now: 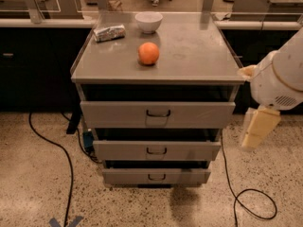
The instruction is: Open middle drawer
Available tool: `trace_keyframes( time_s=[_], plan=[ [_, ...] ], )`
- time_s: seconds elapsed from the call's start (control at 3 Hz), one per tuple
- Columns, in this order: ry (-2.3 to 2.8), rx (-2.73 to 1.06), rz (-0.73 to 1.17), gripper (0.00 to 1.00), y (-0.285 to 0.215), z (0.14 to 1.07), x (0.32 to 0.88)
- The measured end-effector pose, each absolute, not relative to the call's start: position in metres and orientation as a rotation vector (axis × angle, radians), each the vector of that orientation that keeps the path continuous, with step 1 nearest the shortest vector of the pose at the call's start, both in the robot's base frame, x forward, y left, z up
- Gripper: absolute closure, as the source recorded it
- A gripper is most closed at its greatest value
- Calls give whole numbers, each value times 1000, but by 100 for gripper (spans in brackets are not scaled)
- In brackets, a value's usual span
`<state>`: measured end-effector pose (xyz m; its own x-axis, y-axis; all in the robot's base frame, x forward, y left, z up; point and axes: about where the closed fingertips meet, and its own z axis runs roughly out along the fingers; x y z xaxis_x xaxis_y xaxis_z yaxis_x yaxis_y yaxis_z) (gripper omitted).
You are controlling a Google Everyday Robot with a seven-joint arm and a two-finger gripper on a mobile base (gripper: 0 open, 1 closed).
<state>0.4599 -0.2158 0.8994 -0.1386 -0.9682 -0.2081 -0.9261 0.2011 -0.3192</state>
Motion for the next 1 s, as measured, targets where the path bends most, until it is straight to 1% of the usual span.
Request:
trace_keyframes(
  time_s=[0.33,0.67,1.0],
  plan=[
    [2115,-1710,-79,0,-222,852,475],
    [2140,-1586,71,0,-228,802,491],
    [2128,-1516,198,0,-222,767,500]
  ],
)
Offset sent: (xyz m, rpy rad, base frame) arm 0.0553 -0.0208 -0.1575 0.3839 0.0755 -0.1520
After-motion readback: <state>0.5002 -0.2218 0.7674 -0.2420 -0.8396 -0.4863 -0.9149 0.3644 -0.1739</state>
